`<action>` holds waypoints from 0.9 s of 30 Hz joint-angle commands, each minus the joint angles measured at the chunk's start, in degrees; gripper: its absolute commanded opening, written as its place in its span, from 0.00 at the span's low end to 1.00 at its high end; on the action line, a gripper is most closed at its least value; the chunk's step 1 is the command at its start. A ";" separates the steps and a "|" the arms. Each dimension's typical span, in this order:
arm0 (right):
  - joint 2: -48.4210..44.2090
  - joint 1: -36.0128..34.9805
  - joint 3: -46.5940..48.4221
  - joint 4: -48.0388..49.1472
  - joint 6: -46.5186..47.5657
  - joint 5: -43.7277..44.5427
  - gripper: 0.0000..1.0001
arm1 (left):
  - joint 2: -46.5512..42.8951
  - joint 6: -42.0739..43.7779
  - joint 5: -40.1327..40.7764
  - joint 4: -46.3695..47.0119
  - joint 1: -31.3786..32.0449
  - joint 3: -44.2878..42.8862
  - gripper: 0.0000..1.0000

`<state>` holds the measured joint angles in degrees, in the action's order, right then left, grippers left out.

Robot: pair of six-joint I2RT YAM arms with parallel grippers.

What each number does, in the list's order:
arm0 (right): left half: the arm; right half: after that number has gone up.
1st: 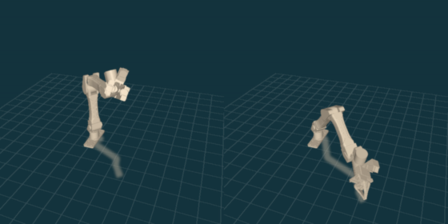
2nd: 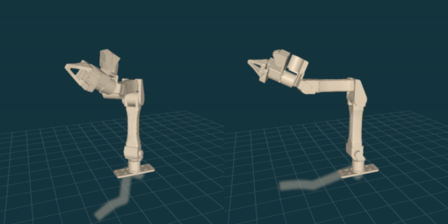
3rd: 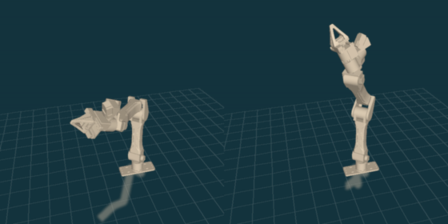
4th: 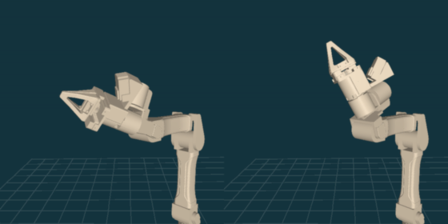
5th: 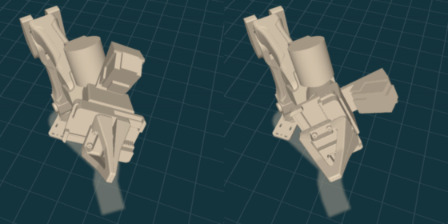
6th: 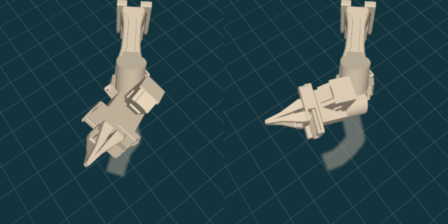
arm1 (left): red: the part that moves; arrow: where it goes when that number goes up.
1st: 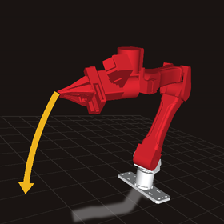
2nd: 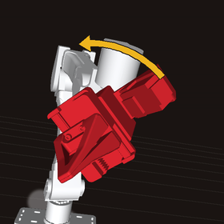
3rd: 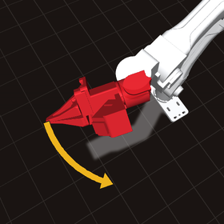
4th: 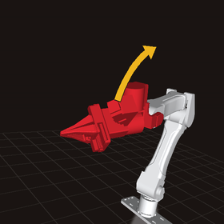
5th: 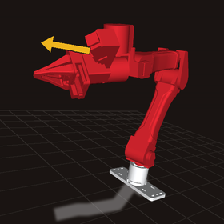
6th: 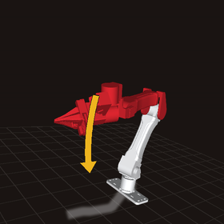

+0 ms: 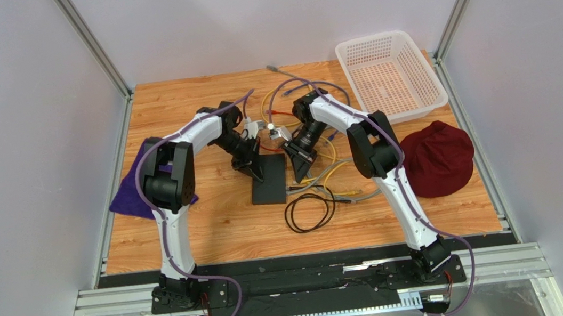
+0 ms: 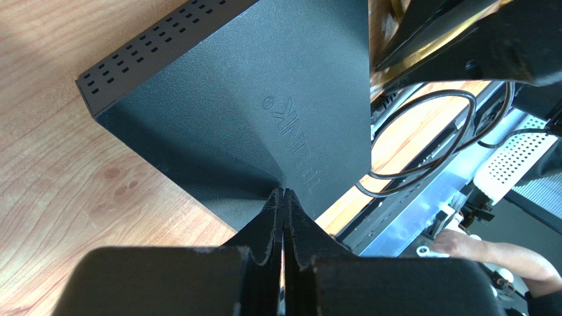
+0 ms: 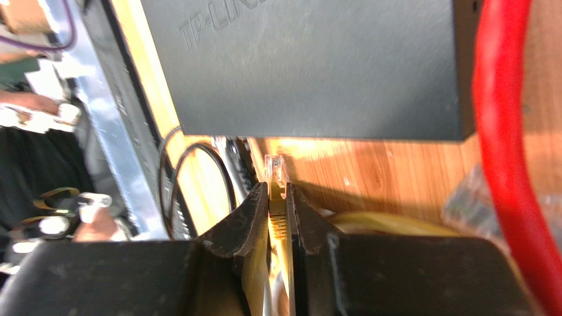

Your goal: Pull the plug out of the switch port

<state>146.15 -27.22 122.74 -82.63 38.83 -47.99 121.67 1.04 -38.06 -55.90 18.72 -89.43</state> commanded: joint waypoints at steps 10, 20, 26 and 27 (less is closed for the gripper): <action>-17.12 3.23 4.58 -1.48 14.85 9.22 0.00 | -3.01 4.94 5.37 -0.18 0.26 -1.01 0.00; -14.40 2.26 12.71 16.08 23.74 33.46 0.00 | -5.74 6.87 8.27 -0.35 0.26 -0.84 0.00; -11.68 2.53 9.27 28.83 18.67 41.91 0.00 | -6.27 6.17 6.86 0.88 0.26 0.83 0.00; -11.24 2.61 10.84 28.32 15.26 41.57 0.00 | -6.27 6.26 6.86 0.97 0.26 0.66 0.00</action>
<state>132.35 -24.62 132.11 -62.48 59.16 -13.72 118.87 5.82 -31.29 -55.96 18.76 -89.14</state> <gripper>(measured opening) 0.139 0.007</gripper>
